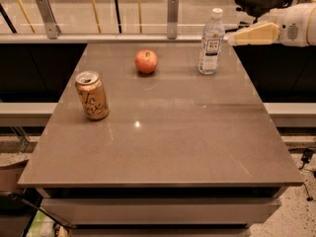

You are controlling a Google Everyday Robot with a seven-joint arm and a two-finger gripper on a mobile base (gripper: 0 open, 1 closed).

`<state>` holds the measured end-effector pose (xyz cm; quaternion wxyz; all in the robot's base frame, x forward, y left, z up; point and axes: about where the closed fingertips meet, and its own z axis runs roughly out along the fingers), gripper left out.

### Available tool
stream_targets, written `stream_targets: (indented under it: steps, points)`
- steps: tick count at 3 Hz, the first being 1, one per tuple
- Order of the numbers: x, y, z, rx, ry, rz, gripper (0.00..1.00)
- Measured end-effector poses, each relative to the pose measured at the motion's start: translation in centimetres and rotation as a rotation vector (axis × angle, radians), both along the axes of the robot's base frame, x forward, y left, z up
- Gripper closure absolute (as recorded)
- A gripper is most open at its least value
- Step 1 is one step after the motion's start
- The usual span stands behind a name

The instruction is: Pick blue plastic bottle

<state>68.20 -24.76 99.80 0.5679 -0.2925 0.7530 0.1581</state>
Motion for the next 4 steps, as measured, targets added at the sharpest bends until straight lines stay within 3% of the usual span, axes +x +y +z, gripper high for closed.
stream_targets:
  steps: [2, 4]
  points:
    - [-0.2, 0.3, -0.9, 0.02, 0.01, 0.016, 0.0]
    - [1.4, 1.6, -3.2, 0.06, 0.006, 0.079, 0.0]
